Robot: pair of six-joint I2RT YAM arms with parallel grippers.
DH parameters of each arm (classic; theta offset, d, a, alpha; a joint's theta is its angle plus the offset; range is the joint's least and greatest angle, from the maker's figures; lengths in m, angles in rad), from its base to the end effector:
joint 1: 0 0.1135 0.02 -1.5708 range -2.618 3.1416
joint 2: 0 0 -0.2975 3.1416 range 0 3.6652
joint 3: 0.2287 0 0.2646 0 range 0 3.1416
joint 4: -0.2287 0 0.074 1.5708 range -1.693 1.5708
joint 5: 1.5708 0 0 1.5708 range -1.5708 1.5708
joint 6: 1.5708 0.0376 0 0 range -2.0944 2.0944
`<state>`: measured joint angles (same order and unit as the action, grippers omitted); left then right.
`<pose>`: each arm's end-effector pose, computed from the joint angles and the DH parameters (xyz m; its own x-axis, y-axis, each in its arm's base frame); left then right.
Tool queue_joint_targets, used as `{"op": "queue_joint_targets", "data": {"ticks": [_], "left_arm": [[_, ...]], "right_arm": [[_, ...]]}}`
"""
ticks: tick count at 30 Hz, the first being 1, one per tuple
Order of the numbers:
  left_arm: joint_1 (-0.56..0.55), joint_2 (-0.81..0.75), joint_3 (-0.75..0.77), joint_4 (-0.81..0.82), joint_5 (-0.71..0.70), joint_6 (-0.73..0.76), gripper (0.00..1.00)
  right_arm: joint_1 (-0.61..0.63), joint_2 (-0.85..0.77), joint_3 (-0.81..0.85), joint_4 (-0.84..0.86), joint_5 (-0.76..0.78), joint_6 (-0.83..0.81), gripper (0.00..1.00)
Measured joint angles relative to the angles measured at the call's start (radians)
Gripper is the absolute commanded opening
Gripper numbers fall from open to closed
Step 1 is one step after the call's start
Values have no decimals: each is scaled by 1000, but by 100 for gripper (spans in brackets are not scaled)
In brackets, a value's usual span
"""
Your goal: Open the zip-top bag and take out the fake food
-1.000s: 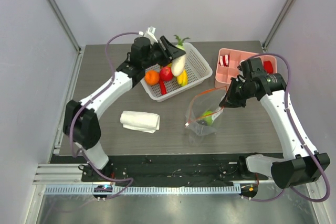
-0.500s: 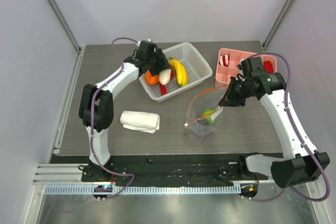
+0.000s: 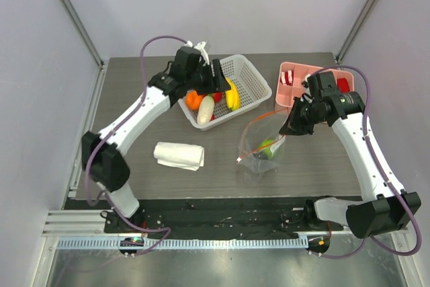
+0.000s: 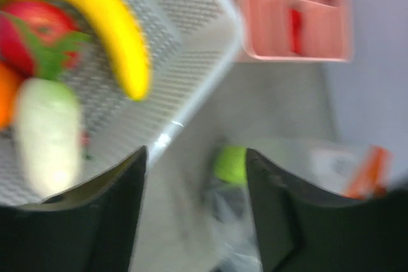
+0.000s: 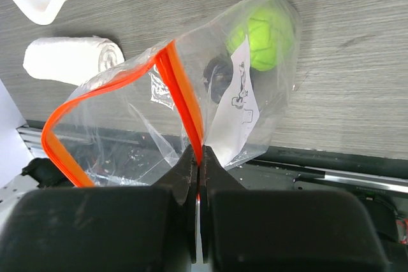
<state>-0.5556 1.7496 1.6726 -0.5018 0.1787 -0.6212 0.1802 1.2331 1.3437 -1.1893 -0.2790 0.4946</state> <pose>0.3596 -0.2311 0.3855 -0.7536 -0.2063 -0.6241 0.2544 0.7840 -0.5663 0.2175 0.0502 0.3852 -0.9057 0.2989 -0.3006 0.1473 0.8869 0.4379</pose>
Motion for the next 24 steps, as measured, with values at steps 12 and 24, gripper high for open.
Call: {"op": "queue_joint_targets", "data": {"ticks": [12, 24], "left_arm": [[-407, -215, -131, 198, 106, -27, 20], [-430, 37, -94, 79, 14, 11, 17]], "right_arm": [[3, 45, 33, -3, 12, -41, 1], [28, 45, 44, -12, 10, -33, 1]]}}
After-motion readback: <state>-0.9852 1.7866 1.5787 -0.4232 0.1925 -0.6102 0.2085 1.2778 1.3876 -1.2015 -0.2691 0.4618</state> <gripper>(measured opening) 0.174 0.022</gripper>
